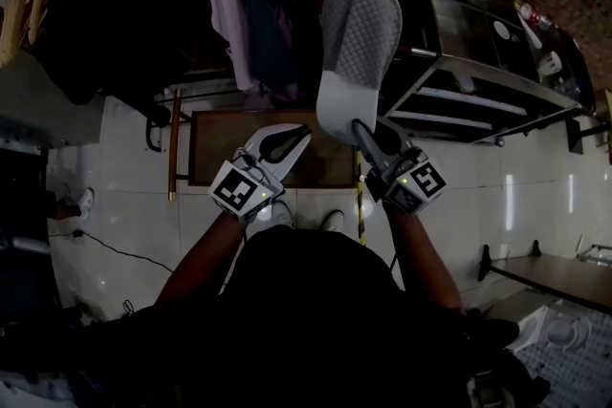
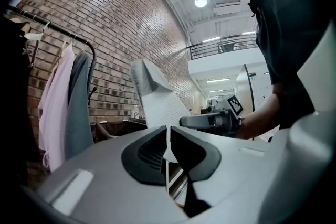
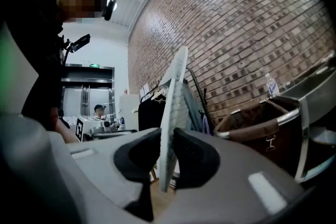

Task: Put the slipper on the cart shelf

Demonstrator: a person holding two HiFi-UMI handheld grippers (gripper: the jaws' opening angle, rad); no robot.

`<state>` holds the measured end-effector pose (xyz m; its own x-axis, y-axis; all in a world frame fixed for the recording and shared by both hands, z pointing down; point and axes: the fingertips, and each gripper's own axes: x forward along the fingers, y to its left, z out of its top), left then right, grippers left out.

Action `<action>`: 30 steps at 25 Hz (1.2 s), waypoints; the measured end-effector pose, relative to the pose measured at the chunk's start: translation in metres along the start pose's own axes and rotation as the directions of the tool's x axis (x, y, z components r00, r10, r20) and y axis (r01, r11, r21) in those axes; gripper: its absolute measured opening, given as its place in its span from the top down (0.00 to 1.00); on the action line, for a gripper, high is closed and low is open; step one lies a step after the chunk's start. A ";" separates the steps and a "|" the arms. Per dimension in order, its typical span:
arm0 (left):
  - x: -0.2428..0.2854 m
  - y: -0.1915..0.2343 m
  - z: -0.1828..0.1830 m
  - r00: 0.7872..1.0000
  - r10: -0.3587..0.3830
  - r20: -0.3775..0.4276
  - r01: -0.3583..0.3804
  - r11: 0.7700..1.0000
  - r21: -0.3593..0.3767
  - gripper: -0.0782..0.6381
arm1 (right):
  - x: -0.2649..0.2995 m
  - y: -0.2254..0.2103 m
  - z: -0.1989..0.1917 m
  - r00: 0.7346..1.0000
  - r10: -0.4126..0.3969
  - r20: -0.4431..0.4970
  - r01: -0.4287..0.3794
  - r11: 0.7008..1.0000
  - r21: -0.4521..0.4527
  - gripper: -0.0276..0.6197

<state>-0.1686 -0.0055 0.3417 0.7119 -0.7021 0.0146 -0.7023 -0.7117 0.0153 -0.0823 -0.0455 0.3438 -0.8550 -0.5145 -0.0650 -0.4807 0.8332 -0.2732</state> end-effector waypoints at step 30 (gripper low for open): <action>-0.003 0.014 -0.002 0.998 -0.043 0.036 0.044 0.998 -0.033 0.89 | -0.014 0.013 0.006 0.997 -0.071 0.029 0.073 0.994 -0.075 0.86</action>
<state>-0.1803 -0.0131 0.3443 0.7411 -0.6711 -0.0220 -0.6696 -0.7411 0.0492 -0.0757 -0.0285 0.3355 -0.8127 -0.5782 -0.0730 -0.5553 0.8062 -0.2041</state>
